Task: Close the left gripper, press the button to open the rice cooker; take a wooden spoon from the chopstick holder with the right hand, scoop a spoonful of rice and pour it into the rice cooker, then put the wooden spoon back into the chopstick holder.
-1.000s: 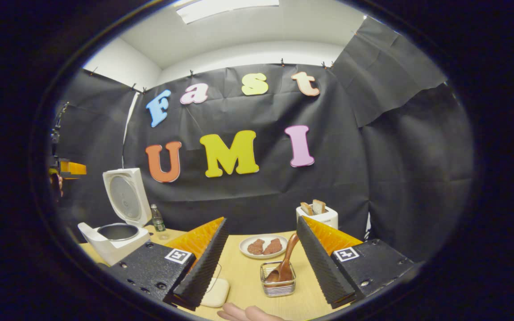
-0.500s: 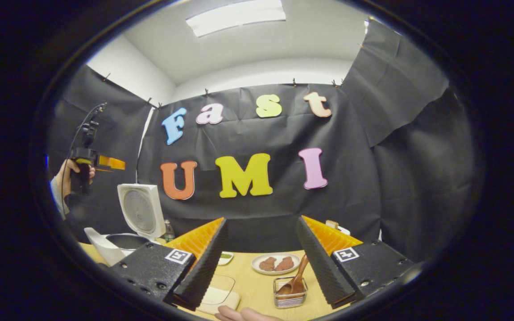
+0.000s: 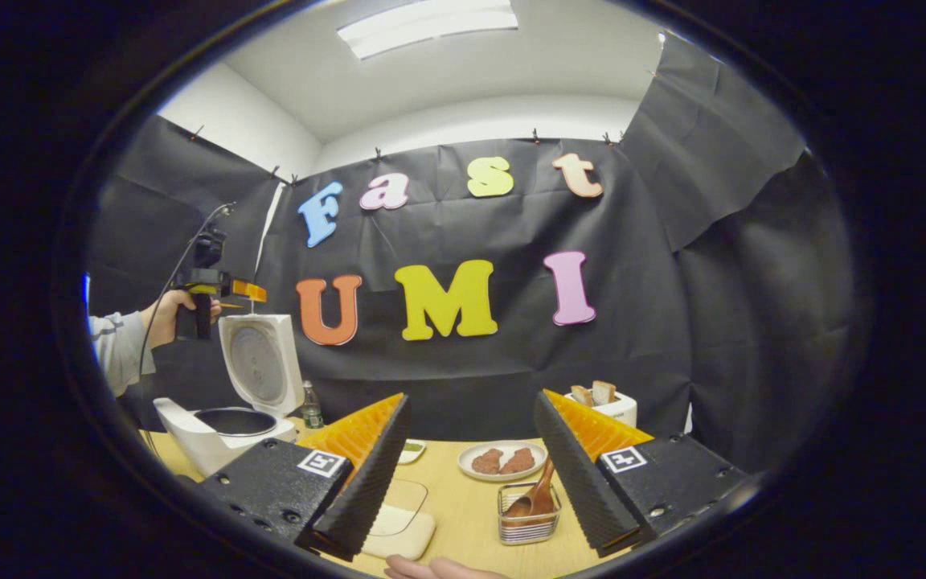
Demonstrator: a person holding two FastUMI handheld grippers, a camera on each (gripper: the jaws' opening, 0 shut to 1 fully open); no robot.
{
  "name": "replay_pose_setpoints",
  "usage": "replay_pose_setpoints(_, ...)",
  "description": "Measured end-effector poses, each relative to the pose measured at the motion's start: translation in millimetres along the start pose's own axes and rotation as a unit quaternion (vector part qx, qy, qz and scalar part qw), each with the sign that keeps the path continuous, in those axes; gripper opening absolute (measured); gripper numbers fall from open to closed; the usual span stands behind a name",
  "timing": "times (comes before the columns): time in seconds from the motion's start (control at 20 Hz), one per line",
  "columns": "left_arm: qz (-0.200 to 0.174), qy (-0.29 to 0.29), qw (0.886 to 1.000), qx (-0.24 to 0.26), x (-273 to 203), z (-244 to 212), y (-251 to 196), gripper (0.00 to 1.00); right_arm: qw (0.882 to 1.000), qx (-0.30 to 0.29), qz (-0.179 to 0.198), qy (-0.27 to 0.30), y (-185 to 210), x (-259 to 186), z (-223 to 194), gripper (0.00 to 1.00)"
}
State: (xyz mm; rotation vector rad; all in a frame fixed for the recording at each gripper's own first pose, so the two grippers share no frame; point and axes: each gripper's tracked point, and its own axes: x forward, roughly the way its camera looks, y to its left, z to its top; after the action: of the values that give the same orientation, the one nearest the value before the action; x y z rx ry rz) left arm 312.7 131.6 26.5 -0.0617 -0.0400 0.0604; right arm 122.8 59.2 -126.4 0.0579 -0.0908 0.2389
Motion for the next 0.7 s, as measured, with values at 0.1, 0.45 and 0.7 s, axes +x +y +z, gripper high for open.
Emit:
replay_pose_setpoints(0.1,0.008,0.017,1.000,-0.006,12.3,-6.8,4.3,1.00,1.000,-0.001,0.001,0.004,3.8,-1.8,-3.7,1.00)
replay_pose_setpoints(0.45,0.041,0.065,0.996,0.050,14.5,-33.0,19.9,0.95,1.000,-0.009,0.005,0.008,24.4,-7.8,-1.0,1.00)
replay_pose_setpoints(0.7,0.040,0.112,0.992,0.043,-11.2,-38.3,17.0,0.97,0.999,-0.003,0.023,0.029,45.4,-15.8,-16.2,1.00)
